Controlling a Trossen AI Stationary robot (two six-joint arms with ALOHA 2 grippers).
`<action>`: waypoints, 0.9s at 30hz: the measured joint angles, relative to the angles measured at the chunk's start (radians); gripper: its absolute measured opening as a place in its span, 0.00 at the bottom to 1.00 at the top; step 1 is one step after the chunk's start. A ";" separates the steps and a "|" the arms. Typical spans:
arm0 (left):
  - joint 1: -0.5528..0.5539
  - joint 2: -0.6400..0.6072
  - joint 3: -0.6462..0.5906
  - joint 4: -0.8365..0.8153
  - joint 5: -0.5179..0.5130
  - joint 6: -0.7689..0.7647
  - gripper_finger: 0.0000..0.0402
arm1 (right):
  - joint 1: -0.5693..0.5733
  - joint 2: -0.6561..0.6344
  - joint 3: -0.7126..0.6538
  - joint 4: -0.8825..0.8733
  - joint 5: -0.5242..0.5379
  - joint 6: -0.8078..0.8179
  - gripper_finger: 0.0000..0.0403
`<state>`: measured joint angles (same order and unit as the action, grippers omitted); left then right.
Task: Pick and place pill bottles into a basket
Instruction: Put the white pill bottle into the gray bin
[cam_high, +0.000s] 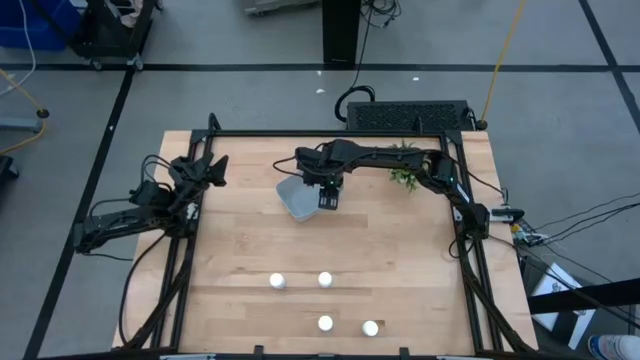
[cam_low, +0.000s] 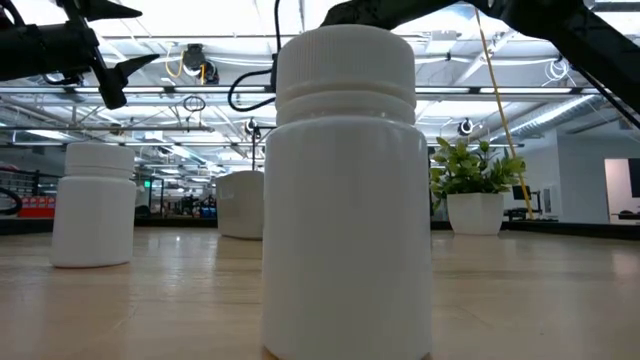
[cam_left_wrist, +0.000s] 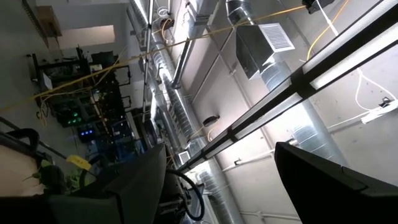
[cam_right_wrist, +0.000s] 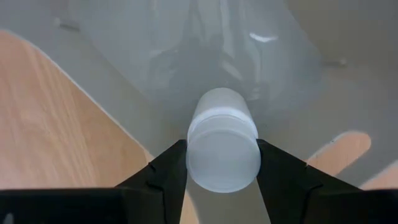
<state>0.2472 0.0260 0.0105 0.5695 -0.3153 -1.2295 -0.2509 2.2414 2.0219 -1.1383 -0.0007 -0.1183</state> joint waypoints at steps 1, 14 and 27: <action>0.000 0.000 0.000 0.001 0.000 0.000 0.77 | 0.000 0.000 0.000 -0.003 0.001 0.000 0.39; 0.000 0.000 0.000 -0.006 0.000 -0.002 0.77 | 0.007 0.009 0.000 0.006 -0.028 0.003 0.46; 0.000 0.000 0.000 -0.006 0.011 -0.003 0.77 | 0.007 0.009 -0.001 0.004 0.003 0.004 0.55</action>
<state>0.2470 0.0261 0.0105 0.5634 -0.3042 -1.2324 -0.2440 2.2503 2.0212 -1.1342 0.0023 -0.1146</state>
